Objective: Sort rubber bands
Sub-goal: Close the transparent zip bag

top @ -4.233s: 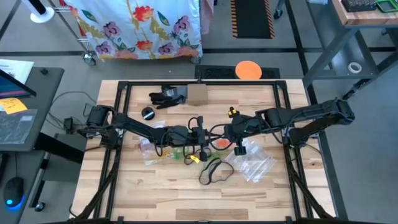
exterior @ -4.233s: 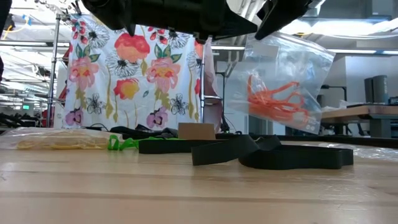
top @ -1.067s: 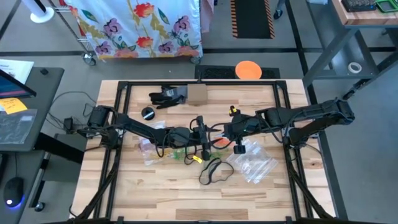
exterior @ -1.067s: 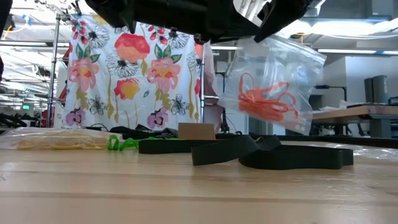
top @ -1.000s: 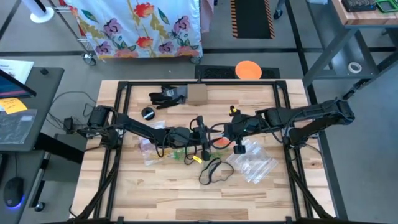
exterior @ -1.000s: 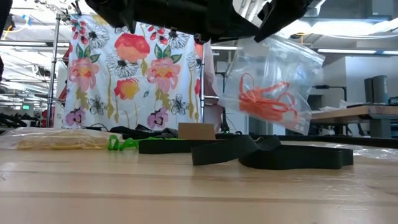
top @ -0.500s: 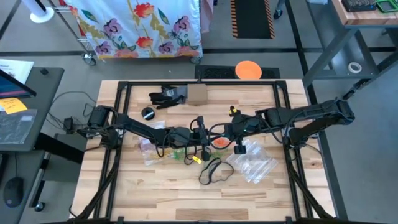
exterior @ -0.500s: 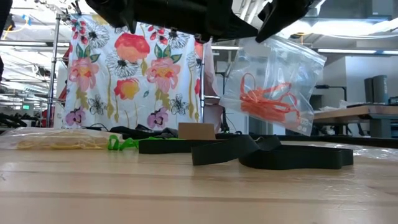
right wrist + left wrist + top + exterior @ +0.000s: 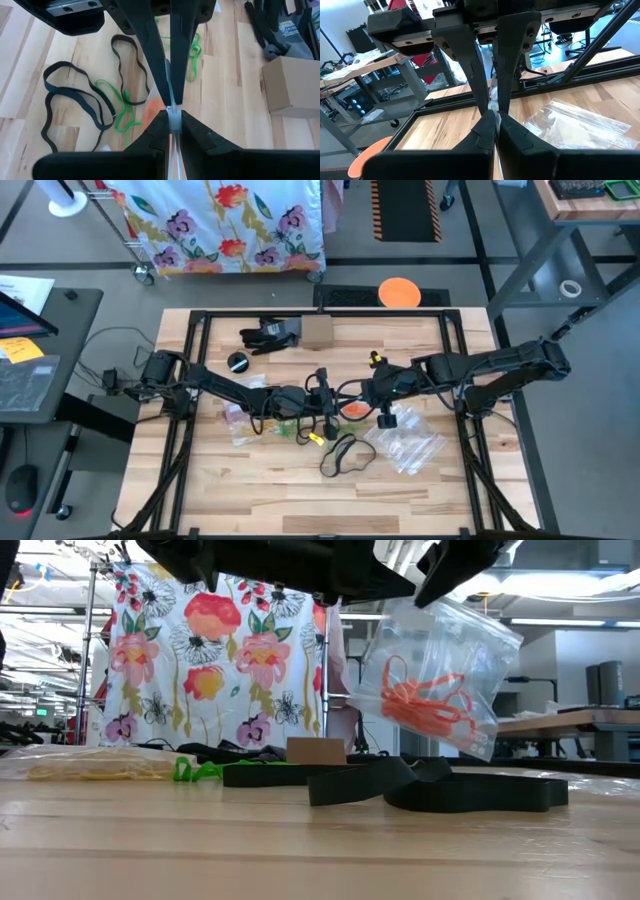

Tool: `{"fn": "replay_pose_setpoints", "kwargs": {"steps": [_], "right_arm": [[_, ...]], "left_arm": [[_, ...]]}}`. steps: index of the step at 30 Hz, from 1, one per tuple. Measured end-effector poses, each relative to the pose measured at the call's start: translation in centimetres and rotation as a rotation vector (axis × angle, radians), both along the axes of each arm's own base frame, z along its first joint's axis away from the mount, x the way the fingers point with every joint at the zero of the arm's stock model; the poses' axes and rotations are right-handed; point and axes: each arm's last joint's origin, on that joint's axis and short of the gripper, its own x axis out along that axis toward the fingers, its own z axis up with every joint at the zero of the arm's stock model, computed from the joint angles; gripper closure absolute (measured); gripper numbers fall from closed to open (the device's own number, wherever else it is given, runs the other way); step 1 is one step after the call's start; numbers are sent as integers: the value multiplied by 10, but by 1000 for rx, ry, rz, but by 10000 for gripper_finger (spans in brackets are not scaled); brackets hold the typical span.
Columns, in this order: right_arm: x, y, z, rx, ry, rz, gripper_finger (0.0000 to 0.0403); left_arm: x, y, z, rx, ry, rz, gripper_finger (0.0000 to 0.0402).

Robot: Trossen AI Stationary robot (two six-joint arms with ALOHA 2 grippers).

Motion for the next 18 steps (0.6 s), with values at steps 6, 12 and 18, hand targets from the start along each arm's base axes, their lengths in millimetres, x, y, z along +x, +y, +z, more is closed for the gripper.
{"fn": "replay_pose_setpoints", "kwargs": {"steps": [6, 12, 18], "right_arm": [[-1, 0, 0, 0, 7, -2, 378], [-2, 0, -1, 2, 23, -8, 378], [-3, -1, -2, 3, 38, -18, 378]], "left_arm": [[-2, -2, 4, -1, -1, -5, 401], [-9, -11, 14, 27, 1, 1, 401], [-13, -19, 20, 50, -9, 20, 401]]}}
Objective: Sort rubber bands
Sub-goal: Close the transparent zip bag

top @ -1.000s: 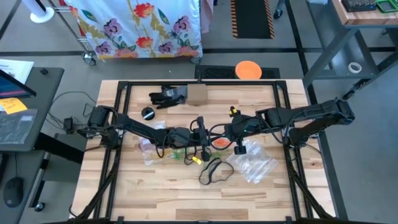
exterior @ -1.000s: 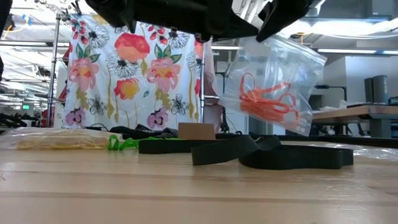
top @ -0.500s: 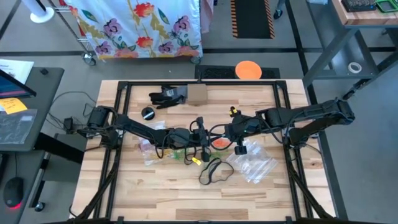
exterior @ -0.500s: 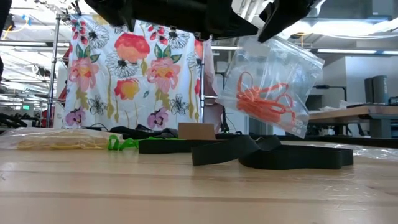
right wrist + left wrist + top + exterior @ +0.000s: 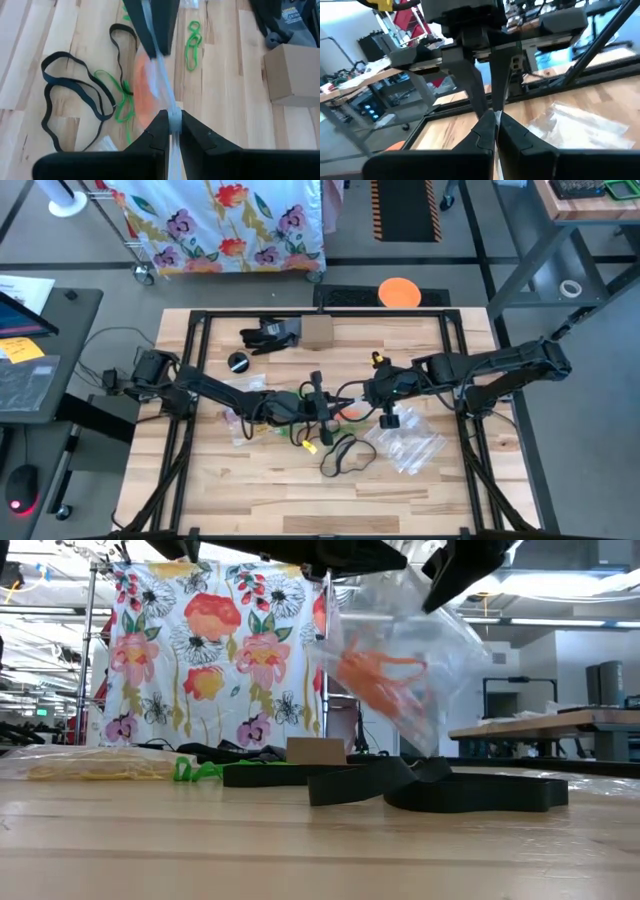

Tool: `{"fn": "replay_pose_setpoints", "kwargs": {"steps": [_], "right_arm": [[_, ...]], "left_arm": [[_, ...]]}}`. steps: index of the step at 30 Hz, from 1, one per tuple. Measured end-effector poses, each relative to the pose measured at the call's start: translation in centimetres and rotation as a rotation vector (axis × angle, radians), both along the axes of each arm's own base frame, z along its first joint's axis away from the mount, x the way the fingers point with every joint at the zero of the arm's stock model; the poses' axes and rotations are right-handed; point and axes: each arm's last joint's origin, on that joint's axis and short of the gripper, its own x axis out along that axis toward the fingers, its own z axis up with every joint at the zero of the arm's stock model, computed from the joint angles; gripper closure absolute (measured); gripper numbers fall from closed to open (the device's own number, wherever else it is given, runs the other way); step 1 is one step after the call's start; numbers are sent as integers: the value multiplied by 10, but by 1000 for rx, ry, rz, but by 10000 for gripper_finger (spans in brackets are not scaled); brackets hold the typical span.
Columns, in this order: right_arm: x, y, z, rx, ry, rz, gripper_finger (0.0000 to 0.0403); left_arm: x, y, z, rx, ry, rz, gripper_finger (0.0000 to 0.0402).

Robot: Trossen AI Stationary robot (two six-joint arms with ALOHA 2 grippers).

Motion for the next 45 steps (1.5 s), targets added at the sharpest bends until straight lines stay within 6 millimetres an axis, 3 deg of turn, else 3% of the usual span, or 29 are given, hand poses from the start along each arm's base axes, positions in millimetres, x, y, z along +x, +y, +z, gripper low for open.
{"fn": "replay_pose_setpoints", "kwargs": {"steps": [24, 35, 45], "right_arm": [[0, 0, -1, -3, 10, -5, 378], [0, 0, -1, -3, 9, -5, 378], [1, 0, 0, -2, -11, -1, 377]], "left_arm": [[-28, -19, 26, 86, 72, 172, 401], [-42, -35, 35, 163, 83, 330, 401], [-44, -36, 36, 160, 82, 341, 401]]}}
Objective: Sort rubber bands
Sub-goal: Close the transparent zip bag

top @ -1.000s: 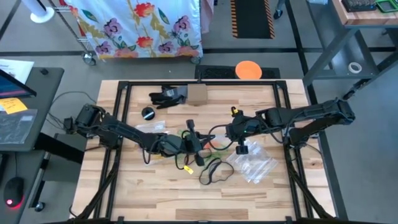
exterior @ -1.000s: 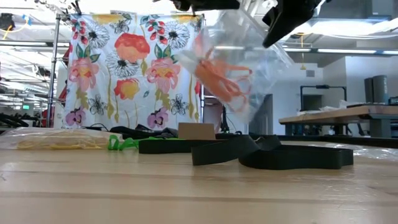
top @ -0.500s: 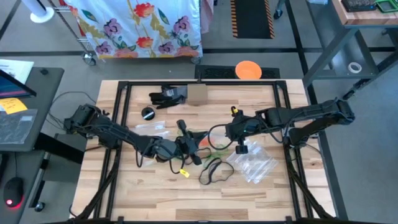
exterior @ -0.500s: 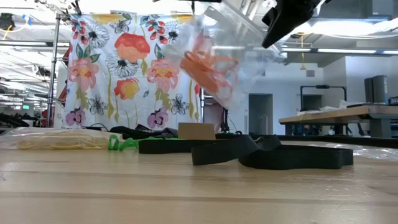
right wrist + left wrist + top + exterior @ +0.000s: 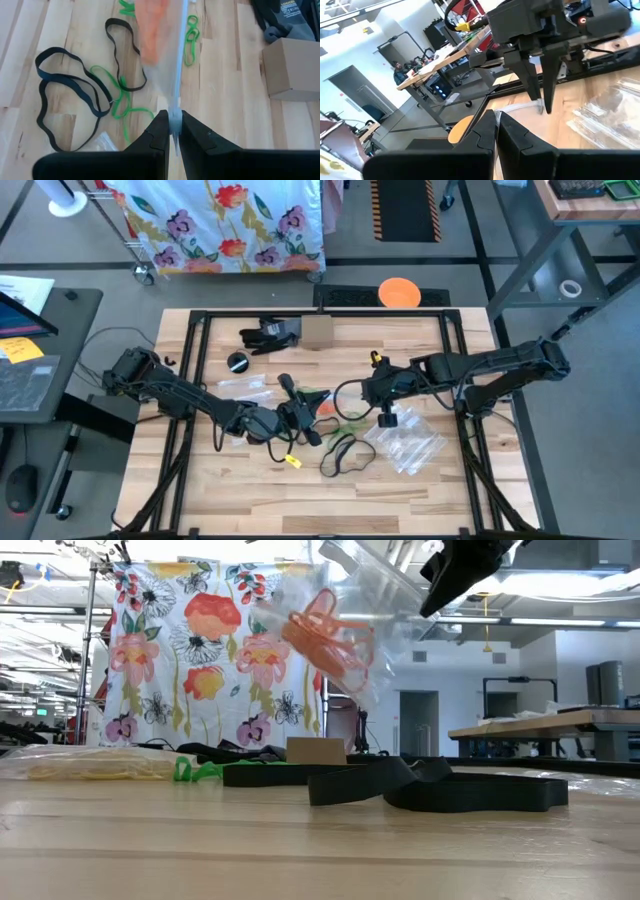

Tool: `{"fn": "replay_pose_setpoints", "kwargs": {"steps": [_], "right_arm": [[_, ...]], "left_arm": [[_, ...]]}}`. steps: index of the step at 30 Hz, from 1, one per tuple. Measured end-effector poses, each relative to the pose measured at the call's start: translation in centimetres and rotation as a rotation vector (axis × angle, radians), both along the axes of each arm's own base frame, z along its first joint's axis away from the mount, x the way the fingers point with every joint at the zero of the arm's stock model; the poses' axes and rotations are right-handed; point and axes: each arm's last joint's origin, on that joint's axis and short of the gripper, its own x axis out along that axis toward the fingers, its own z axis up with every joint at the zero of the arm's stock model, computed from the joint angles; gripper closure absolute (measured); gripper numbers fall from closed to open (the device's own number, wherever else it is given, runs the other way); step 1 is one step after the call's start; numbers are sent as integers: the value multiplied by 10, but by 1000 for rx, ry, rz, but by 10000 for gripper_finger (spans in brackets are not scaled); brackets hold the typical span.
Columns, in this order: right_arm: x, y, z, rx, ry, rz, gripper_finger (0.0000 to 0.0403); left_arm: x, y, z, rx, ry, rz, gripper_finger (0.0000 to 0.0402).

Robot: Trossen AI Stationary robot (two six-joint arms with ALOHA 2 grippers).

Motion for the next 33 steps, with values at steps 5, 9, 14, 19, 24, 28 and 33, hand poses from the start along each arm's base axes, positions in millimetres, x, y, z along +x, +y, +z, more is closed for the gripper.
{"fn": "replay_pose_setpoints", "kwargs": {"steps": [5, 9, 14, 19, 24, 28, 33], "right_arm": [[6, 1, 5, 6, -77, 3, 360], [7, 1, 9, -26, -91, 44, 354], [9, 1, 29, -97, -127, 117, 353], [8, -1, 41, -207, -130, 138, 353], [7, -1, 40, -170, -131, 95, 352], [6, -4, 38, -150, -105, 63, 336], [6, -8, 38, -146, -102, 43, 281]], "left_arm": [[0, 0, 1, -9, -8, 6, 401], [0, 0, 0, -11, -3, 6, 401], [0, 1, -2, -9, 13, 23, 401], [0, 2, -3, -8, 15, 30, 401], [0, 2, -3, -7, 15, 30, 401], [0, 2, -3, -8, 14, 29, 401], [0, 2, -3, -8, 13, 29, 401]]}}
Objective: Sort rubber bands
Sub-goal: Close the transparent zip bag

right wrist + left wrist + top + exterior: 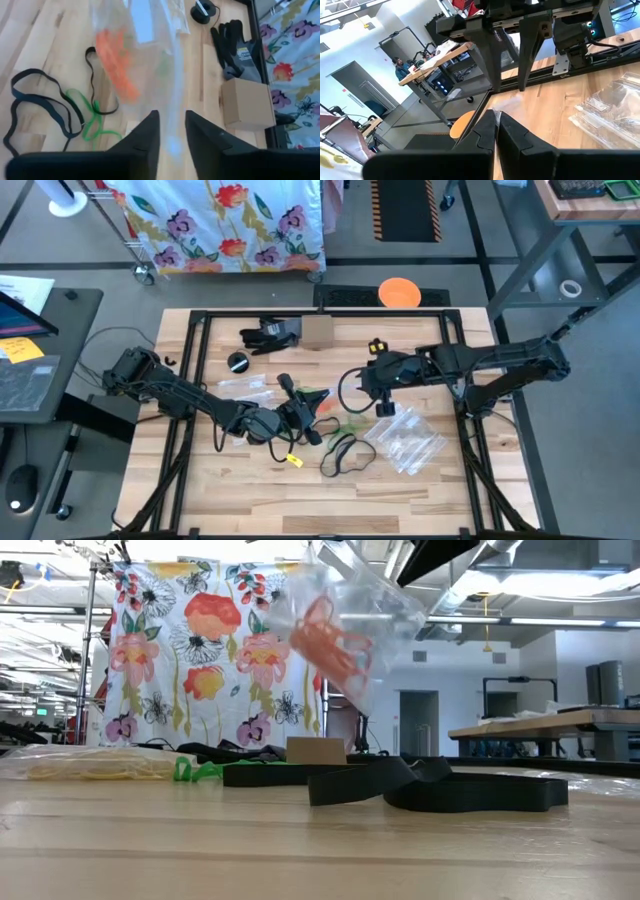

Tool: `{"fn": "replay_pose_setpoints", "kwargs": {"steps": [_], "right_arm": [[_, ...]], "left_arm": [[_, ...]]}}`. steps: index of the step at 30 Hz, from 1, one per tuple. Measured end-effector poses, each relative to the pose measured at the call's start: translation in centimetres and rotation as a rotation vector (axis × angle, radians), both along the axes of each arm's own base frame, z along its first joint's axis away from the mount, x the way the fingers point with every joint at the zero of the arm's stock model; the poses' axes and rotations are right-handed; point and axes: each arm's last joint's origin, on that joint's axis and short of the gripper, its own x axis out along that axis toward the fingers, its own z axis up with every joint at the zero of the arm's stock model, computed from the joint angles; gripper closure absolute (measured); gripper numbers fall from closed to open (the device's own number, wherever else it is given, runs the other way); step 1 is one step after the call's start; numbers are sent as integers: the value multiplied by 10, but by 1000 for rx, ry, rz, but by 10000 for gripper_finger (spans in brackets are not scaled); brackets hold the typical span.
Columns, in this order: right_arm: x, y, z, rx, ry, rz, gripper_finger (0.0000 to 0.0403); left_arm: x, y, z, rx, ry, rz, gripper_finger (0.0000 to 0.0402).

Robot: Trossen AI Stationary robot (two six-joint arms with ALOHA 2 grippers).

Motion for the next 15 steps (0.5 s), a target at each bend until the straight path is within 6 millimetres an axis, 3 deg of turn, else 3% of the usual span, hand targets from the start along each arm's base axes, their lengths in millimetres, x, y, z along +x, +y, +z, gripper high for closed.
{"fn": "replay_pose_setpoints", "kwargs": {"steps": [7, 11, 15], "right_arm": [[-12, -4, 3, -78, 35, -90, 194], [-38, -11, 5, -39, 120, -187, 184], [-67, -18, -7, -22, 117, -246, 197]], "left_arm": [[-1, 0, 0, 14, 8, 37, 401], [-6, -4, 0, 40, 31, 98, 401], [-20, -10, 9, 11, 34, 69, 401]]}}
